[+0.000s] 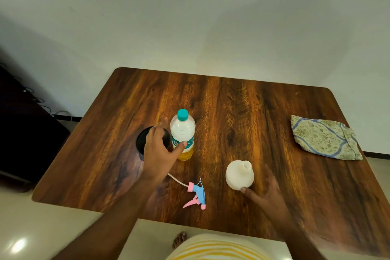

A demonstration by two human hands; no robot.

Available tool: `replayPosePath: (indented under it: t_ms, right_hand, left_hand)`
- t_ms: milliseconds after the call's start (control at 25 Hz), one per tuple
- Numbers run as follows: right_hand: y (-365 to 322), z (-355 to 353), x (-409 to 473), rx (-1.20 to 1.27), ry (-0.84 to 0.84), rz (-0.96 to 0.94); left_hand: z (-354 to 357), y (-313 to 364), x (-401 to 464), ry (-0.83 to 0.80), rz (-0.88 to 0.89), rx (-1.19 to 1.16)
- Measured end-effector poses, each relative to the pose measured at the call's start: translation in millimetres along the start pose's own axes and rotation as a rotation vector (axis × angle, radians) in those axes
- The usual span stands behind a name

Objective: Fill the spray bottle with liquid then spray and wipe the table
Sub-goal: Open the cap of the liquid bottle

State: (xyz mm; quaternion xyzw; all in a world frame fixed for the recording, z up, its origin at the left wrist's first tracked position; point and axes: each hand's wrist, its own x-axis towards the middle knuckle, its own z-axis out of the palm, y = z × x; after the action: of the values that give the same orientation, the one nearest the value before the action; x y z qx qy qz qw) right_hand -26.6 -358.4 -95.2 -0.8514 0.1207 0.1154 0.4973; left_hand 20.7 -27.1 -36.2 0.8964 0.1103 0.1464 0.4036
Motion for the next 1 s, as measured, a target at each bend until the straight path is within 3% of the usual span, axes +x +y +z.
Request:
replayPosePath:
  t_ms: [160,400,680,1000]
  right_hand:
    - [-15,-15,-13,0.098,0.105,-0.034]
    - [-52,-24,-33,0.234,0.277,-0.150]
    - [-103,-11,-47,0.211,0.111,-0.294]
    - [-175,20,-28,-0.006,-0.129,-0.509]
  left_hand:
    - [7,10,25,-0.178,0.039,-0.015]
    - [11,16,39,-0.195,0.018,-0.076]
    - [0,39,37,-0.183,0.073,-0.168]
    - [-30,108,11,-0.455,0.240,-0.139]
